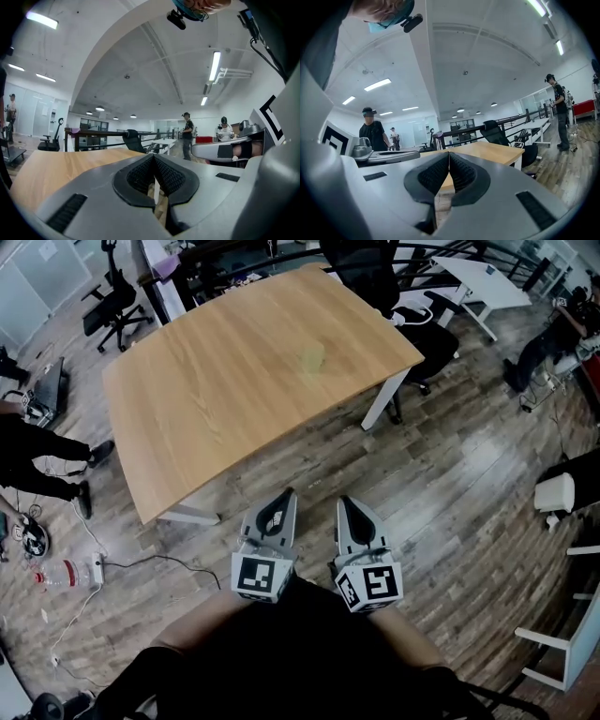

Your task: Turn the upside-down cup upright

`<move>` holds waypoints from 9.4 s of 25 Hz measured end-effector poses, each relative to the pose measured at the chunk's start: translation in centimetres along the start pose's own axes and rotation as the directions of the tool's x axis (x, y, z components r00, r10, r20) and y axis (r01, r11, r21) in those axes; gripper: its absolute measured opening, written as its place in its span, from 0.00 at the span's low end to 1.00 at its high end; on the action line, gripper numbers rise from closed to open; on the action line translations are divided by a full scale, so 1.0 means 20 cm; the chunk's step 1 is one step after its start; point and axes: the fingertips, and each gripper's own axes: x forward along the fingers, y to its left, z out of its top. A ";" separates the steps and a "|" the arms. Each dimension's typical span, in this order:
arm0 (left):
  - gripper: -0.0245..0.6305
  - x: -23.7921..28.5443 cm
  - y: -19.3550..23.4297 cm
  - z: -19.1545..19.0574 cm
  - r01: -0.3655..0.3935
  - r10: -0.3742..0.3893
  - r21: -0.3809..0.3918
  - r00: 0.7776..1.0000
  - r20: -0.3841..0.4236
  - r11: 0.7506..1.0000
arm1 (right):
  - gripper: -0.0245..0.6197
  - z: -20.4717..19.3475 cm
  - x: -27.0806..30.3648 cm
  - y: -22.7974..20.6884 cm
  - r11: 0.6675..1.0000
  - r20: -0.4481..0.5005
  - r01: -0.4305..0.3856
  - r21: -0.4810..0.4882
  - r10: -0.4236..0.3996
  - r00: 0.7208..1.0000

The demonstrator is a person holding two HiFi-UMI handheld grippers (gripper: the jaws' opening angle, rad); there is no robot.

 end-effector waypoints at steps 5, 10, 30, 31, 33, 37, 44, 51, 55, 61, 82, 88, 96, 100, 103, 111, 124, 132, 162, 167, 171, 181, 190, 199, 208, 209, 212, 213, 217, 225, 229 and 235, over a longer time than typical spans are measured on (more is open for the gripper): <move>0.05 0.44 0.33 -0.03 0.023 -0.023 0.004 0.999 -0.037 1.000 | 0.06 0.02 0.50 -0.15 1.000 -0.026 0.014 0.017 -0.014 1.000; 0.05 0.83 0.65 -0.01 0.044 -0.044 -0.005 0.997 -0.065 0.999 | 0.06 0.07 0.99 -0.25 1.000 -0.048 0.016 0.020 -0.015 0.999; 0.05 1.89 1.14 -0.40 0.051 -0.042 0.062 0.989 -0.139 0.997 | 0.08 -0.37 2.09 -0.95 0.996 -0.251 -0.062 -0.062 0.044 0.967; 0.05 1.93 1.15 -0.44 0.046 -0.037 0.061 0.989 -0.140 0.997 | 0.17 -0.43 2.13 -0.96 0.995 -0.276 -0.088 -0.049 0.071 0.958; 0.05 1.99 1.17 -0.52 0.028 -0.021 0.050 0.990 -0.141 0.998 | 0.37 -0.58 2.18 -0.98 0.990 -0.336 -0.137 -0.032 0.118 0.934; 0.05 2.06 1.24 -0.67 -0.017 0.017 0.003 0.986 -0.163 1.000 | 0.45 -0.76 2.33 -1.03 0.987 -0.370 -0.156 -0.041 0.130 0.920; 0.05 2.11 1.33 -0.82 -0.068 0.055 -0.069 0.981 -0.184 0.995 | 0.57 -0.84 2.58 -1.05 0.978 -0.326 -0.201 -0.059 0.172 0.930; 0.05 2.12 1.35 -0.89 -0.075 0.055 -0.098 0.980 -0.192 0.992 | 0.59 -0.82 2.71 -1.04 0.968 -0.274 -0.226 -0.105 0.191 0.943; 0.05 2.11 1.36 -0.92 -0.070 0.049 -0.097 0.979 -0.199 0.993 | 0.59 -0.82 2.74 -1.04 0.966 -0.265 -0.209 -0.150 0.165 0.950; 0.11 2.12 1.32 -0.97 0.008 -0.027 -0.089 0.976 -0.217 0.996 | 0.59 -0.77 2.72 -1.04 0.971 -0.217 -0.222 -0.091 0.198 0.956; 0.41 2.18 0.98 -0.86 0.306 -0.283 0.137 0.945 -0.166 0.942 | 0.59 -0.37 2.47 -0.74 0.870 -0.135 -0.475 0.136 0.491 0.861; 0.49 2.14 1.00 -0.89 0.343 -0.330 0.069 0.931 -0.155 0.937 | 0.59 -0.42 2.46 -0.69 0.878 -0.135 -0.466 0.108 0.478 0.868; 0.48 2.11 1.04 -0.90 0.340 -0.320 0.106 0.932 -0.173 0.934 | 0.59 -0.46 2.45 -0.66 0.866 -0.139 -0.467 0.178 0.492 0.860; 0.48 2.10 1.05 -0.93 0.327 -0.300 0.122 0.934 -0.196 0.937 | 0.59 -0.49 2.45 -0.68 0.862 -0.127 -0.452 0.231 0.487 0.864; 0.48 2.09 1.07 -0.95 0.309 -0.278 0.132 0.937 -0.214 0.942 | 0.59 -0.51 2.46 -0.70 0.883 -0.139 -0.429 0.189 0.457 0.879; 0.48 2.09 1.08 -0.95 0.295 -0.255 0.143 0.936 -0.241 0.945 | 0.59 -0.49 2.45 -0.68 0.905 -0.153 -0.419 0.072 0.425 0.892; 0.48 2.08 1.14 -0.94 0.258 -0.229 0.113 0.948 -0.221 0.959 | 0.59 -0.42 2.41 -0.83 0.916 -0.072 -0.374 0.144 0.386 0.919; 0.48 2.08 1.16 -0.96 0.244 -0.215 0.106 0.949 -0.233 0.964 | 0.40 -0.32 2.32 -0.90 0.944 -0.009 -0.326 0.047 0.327 0.945; 0.46 2.07 1.11 -0.99 0.243 -0.198 0.154 0.946 -0.257 0.958 | 0.06 -0.62 2.45 -0.91 0.957 -0.197 -0.289 -0.042 0.275 0.941; 0.45 2.05 1.12 -0.99 0.241 -0.195 0.155 0.944 -0.265 0.958 | 0.06 -0.71 2.45 -0.90 0.959 -0.238 -0.282 -0.012 0.271 0.932; 0.45 2.04 1.12 -0.96 0.244 -0.197 0.155 0.943 -0.267 0.957 | 0.06 -0.75 2.46 -0.95 0.966 -0.266 -0.258 0.006 0.250 0.931; 0.44 2.07 1.13 -0.89 0.240 -0.195 0.156 0.947 -0.257 0.958 | 0.06 -0.80 2.48 -0.98 0.963 -0.311 -0.269 0.003 0.257 0.915; 0.43 2.11 1.16 -0.95 0.224 -0.184 0.118 0.943 -0.278 0.967 | 0.06 -0.90 2.51 -0.99 0.969 -0.352 -0.242 0.047 0.243 0.904; 0.43 2.11 1.16 -0.98 0.232 -0.196 0.108 0.944 -0.267 0.967 | 0.06 -0.92 2.52 -1.02 0.973 -0.348 -0.223 0.064 0.231 0.909; 0.42 2.04 1.20 -0.78 0.195 -0.172 0.119 0.968 -0.181 0.973 | 0.06 -0.73 2.45 -1.05 0.982 -0.309 -0.188 0.029 0.188 0.932; 0.37 2.03 1.20 -0.73 0.187 -0.164 0.132 0.972 -0.167 0.973 | 0.06 -0.68 2.44 -1.03 0.981 -0.299 -0.191 0.022 0.188 0.935; 0.20 1.99 1.20 -0.55 0.143 -0.128 0.141 0.985 -0.114 0.980 | 0.06 -0.50 2.37 -0.97 0.981 -0.261 -0.193 0.006 0.187 0.947; 0.16 1.98 1.19 -0.48 0.120 -0.110 0.121 0.990 -0.089 0.985 | 0.06 -0.43 2.34 -0.95 0.982 -0.242 -0.191 0.001 0.185 0.953; 0.05 1.91 1.13 -0.20 0.057 -0.057 0.031 0.998 0.002 0.998 | 0.06 -0.10 2.21 -0.85 0.981 -0.131 -0.185 -0.054 0.176 0.975; 0.05 1.63 0.98 0.16 -0.002 0.003 -0.076 1.000 0.012 0.997 | 0.06 0.33 1.87 -0.59 0.978 -0.008 -0.179 -0.109 0.179 0.984; 0.05 1.53 0.90 0.26 0.013 -0.011 -0.060 0.999 0.034 0.998 | 0.06 0.42 1.77 -0.49 0.973 0.023 -0.189 -0.132 0.194 0.981; 0.05 1.48 0.78 0.33 0.014 -0.012 -0.040 0.998 0.055 0.999 | 0.06 0.47 1.65 -0.51 0.976 0.026 -0.185 -0.119 0.189 0.982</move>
